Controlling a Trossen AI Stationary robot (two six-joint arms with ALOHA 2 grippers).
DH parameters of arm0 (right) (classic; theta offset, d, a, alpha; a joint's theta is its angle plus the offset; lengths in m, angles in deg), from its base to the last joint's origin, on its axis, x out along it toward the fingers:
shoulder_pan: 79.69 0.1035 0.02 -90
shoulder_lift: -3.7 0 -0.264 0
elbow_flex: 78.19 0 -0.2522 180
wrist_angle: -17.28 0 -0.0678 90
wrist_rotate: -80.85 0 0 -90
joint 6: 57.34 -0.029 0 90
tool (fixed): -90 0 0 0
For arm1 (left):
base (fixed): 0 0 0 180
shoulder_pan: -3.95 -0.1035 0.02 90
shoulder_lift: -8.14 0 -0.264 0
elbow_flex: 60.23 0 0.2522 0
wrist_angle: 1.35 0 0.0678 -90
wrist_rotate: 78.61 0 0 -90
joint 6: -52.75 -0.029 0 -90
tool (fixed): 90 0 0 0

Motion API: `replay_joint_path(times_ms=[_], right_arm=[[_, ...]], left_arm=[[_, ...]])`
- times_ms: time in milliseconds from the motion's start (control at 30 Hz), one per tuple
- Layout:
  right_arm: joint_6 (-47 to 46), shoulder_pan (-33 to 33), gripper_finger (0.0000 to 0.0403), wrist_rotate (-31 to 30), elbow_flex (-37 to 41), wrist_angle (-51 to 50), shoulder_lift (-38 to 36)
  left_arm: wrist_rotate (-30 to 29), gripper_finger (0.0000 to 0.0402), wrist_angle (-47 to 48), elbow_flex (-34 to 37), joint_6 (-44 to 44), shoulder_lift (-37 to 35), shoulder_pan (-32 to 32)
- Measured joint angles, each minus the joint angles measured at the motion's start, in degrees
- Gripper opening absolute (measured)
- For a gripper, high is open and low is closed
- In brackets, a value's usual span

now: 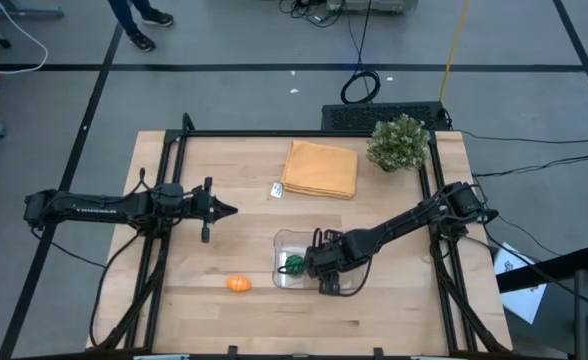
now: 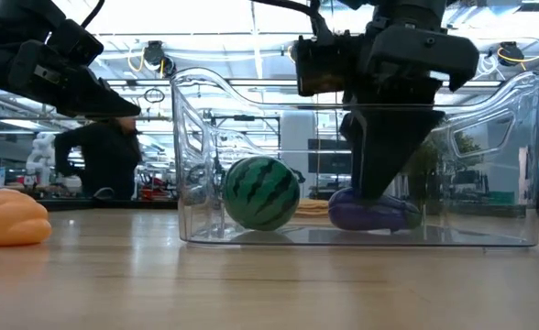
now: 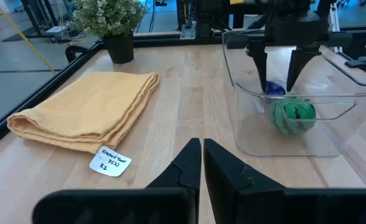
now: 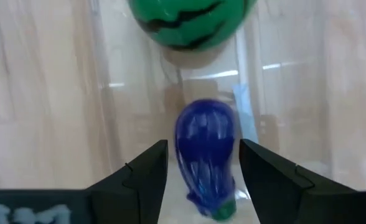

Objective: Pick and placing Produce into tupperware
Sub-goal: Put the croissant into the transparent bin

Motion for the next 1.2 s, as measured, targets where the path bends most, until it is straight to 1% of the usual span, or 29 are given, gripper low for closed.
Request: replay_joint_path(times_ms=[100, 167, 267, 400, 467, 533, 667, 733, 767, 1000, 1200], right_arm=[[0.9, 0.0, 0.019, -2.6, -1.9, -4.8, -0.5], [2.0, 0.0, 0.019, -4.9, -2.5, -6.2, -1.8], [3.1, 0.0, 0.019, -6.9, -2.5, -6.2, -4.7], [5.7, 0.0, 0.0183, -7.2, -2.6, -4.3, -7.9], [7.5, 0.0, 0.0167, -7.1, -2.6, -3.1, -9.1], [9.8, 0.0, 0.0142, -7.0, -2.6, -1.5, -10.1], [13.1, -0.1, 0.0067, -6.5, -2.6, 0.6, -11.8], [14.1, -0.6, 0.0025, -4.2, -2.6, 0.9, -12.4], [14.3, -0.9, 0.0013, -3.3, -2.6, 1.0, -12.7], [15.3, -2.2, 0.0004, -2.2, -2.6, 0.8, -15.7], [18.0, -2.7, 0.0001, -2.1, -2.6, 1.9, -22.3]], left_arm=[[0.0, 0.0024, 0.0, 0.0, 0.0, 0.0, 0.0], [0.0, 0.0024, 0.0, 0.0, 0.0, 0.0, 0.0], [0.0, 0.0024, 0.0, 0.0, 0.0, 0.0, 0.0], [0.0, 0.0024, 0.8, 0.0, 0.0, 0.0, 0.0], [0.0, 0.0024, 1.0, 0.0, -0.2, 0.0, 0.0], [0.0, 0.0024, 1.2, 0.0, -0.2, 0.0, 0.0], [-0.1, 0.0024, 1.3, 0.0, -0.2, 0.0, 0.0], [-0.1, 0.0024, 1.2, 0.0, -0.2, 0.0, 0.0], [-0.3, 0.0024, 1.3, 0.0, -0.2, 0.0, 0.0], [-0.5, 0.0024, 1.3, 0.0, -0.2, 0.0, 0.0], [-0.5, 0.0024, 1.2, 0.0, -0.2, 0.0, 0.0]])
